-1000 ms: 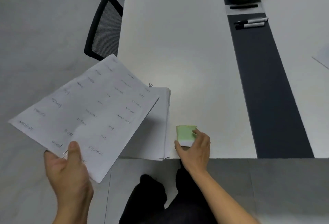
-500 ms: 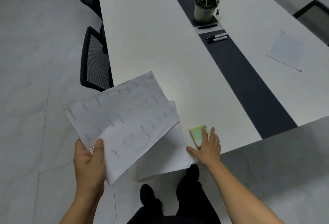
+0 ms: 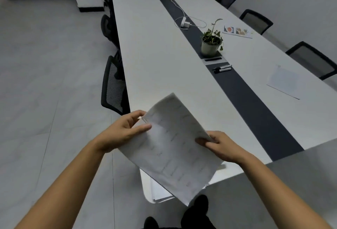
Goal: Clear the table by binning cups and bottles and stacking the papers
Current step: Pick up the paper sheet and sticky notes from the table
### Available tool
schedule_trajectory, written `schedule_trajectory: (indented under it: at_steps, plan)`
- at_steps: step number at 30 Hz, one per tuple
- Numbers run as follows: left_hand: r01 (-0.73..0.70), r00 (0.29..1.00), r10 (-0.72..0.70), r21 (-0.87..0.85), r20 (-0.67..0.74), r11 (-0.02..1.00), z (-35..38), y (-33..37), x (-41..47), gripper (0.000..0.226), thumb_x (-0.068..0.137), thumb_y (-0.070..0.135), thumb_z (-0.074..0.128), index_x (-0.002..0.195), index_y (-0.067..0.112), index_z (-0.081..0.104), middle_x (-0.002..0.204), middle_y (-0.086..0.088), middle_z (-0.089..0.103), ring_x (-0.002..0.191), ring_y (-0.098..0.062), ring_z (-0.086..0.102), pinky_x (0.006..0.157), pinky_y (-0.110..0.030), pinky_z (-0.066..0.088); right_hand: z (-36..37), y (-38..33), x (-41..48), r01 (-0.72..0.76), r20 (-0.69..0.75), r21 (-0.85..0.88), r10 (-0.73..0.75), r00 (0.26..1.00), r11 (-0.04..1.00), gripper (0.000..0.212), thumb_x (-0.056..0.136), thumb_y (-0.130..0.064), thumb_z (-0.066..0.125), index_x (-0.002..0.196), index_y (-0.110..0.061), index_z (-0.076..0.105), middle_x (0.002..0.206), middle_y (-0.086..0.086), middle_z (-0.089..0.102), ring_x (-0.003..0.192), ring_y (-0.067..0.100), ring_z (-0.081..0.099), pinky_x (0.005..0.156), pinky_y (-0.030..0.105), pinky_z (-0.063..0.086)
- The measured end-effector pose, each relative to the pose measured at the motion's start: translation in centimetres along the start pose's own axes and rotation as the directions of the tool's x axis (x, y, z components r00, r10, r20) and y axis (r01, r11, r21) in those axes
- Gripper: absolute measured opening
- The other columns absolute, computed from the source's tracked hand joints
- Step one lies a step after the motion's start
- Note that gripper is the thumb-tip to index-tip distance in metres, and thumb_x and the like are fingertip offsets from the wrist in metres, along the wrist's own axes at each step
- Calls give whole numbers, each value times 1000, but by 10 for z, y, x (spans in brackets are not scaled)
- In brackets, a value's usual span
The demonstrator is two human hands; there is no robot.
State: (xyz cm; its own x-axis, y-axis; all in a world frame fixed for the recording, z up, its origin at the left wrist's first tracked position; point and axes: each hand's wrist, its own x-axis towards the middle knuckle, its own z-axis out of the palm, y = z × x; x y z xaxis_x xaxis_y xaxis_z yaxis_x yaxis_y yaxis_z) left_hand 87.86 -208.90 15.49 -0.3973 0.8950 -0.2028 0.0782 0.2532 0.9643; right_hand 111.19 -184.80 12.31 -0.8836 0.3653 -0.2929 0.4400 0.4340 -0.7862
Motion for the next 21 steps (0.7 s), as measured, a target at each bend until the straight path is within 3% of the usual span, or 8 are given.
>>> schedule_trajectory:
  at_steps: [2,5,7,9,12,15,18,21]
  plan:
    - [60,995,-79,-258,-64,964,-2,-9,4,73,76,75,59,133,30,55,122,-4,68,113,-25,64,93,-41,50,10,12,-8,-56,-77,96,63,995,994,16,99,-31,58,93,-25,72,93,-12,75,86,6,70,75,26,54]
    - [56,958,-214,-604,-193,795,18,-41,10,87,77,80,45,145,25,40,131,-9,64,117,-28,63,95,-49,50,35,31,-16,-166,-170,299,223,960,940,16,97,-35,60,102,-23,70,100,-8,76,91,7,71,81,29,58]
    - [176,916,-335,-529,-222,830,49,-68,7,81,80,69,57,145,27,35,129,-1,63,112,-20,65,86,-38,54,56,40,-17,-210,-170,414,301,938,886,14,97,-33,60,107,-26,67,101,-10,76,90,4,72,76,21,57]
    - [338,890,-421,-369,-173,866,86,-96,0,63,89,41,68,141,32,33,130,6,59,112,-11,60,84,-28,51,76,48,-13,-245,-145,480,351,925,843,16,98,-30,59,114,-29,63,106,-13,73,92,5,72,73,18,56]
    - [452,821,-528,-321,-215,833,120,-127,-3,50,93,7,55,135,28,37,128,5,56,109,-12,58,91,-32,50,97,64,2,-342,-134,402,424,896,849,20,98,-21,52,116,-23,58,112,-6,66,99,12,65,76,23,50]
    - [483,777,-556,-287,-297,828,131,-141,6,45,93,-1,49,131,21,42,118,7,59,101,-8,59,86,-27,50,108,76,24,-390,-155,273,440,884,879,21,96,-16,45,111,-14,60,109,4,60,102,23,58,77,29,44]
    - [493,737,-561,-268,-378,828,135,-144,20,42,94,-3,49,129,18,43,110,9,57,94,-4,56,78,-18,46,111,91,46,-404,-151,162,427,891,900,28,96,-17,46,122,-16,57,117,5,60,106,23,56,82,31,42]
    - [527,724,-545,-171,-424,832,130,-150,31,43,92,0,55,131,16,44,119,3,56,106,-15,54,90,-25,42,116,109,57,-490,-131,12,487,863,872,43,94,-20,48,137,-14,47,131,8,50,119,28,51,94,33,43]
